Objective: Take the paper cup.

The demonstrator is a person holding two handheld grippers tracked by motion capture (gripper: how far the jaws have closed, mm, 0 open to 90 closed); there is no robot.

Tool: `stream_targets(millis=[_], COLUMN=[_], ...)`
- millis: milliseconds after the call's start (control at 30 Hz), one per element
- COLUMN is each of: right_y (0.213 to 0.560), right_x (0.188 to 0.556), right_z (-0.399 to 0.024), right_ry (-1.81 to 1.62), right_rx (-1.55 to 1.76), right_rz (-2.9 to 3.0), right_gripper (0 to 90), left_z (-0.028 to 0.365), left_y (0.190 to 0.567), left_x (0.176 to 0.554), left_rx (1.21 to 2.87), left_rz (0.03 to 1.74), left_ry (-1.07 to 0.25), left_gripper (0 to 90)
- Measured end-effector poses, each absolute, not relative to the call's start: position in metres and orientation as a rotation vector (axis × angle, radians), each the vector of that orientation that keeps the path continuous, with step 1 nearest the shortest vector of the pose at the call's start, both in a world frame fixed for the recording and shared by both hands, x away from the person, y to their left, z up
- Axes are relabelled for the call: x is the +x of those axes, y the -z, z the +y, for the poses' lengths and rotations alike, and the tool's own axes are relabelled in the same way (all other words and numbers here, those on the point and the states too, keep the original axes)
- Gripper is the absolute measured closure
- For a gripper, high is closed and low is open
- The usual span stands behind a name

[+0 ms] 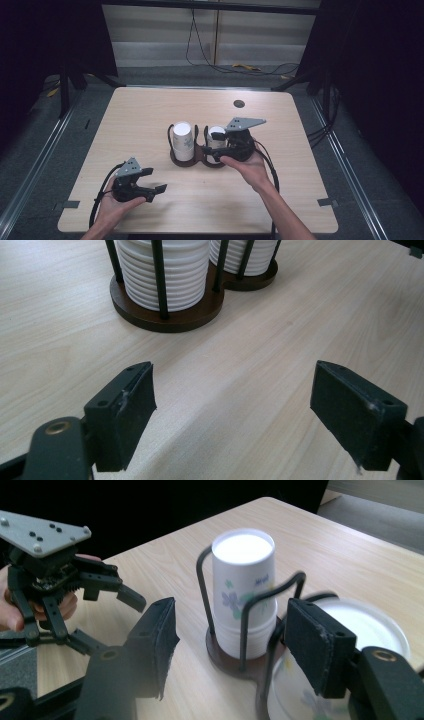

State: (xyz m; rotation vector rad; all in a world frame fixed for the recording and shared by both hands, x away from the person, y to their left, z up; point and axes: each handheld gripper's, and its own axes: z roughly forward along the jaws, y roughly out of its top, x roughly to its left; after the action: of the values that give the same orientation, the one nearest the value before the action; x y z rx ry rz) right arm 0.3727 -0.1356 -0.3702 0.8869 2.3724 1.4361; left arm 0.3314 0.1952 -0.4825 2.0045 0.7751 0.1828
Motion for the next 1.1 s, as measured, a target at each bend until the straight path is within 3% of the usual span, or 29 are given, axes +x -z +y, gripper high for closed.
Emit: stream_targets(millis=[167, 300, 733, 1100], right_y=[0.361, 0.359, 0.356, 0.359], right_x=[0.384, 0.394, 0.427, 0.445], right_z=[-0.119, -0.107, -0.078, -0.055], right_ry=[-1.410, -1.370, -1.232, -1.111], right_rx=[0.837, 0.846, 0.814, 0.777], right_rz=[2.402, 2.406, 2.550, 2.633], right_gripper=[36.2, 29.6, 36.2, 31.3], left_z=[0.195, 0.194, 0.196, 0.198], left_y=[0.483, 0.483, 0.483, 0.483], left_x=[0.332, 0.331, 0.331, 0.331], left_rx=[2.009, 2.015, 2.017, 2.005], left_rz=[0.770, 0.777, 0.774, 0.792], left_ry=[-0.181, -0.190, -0.193, -0.193], left_gripper=[18.0, 18.3, 18.5, 18.5])
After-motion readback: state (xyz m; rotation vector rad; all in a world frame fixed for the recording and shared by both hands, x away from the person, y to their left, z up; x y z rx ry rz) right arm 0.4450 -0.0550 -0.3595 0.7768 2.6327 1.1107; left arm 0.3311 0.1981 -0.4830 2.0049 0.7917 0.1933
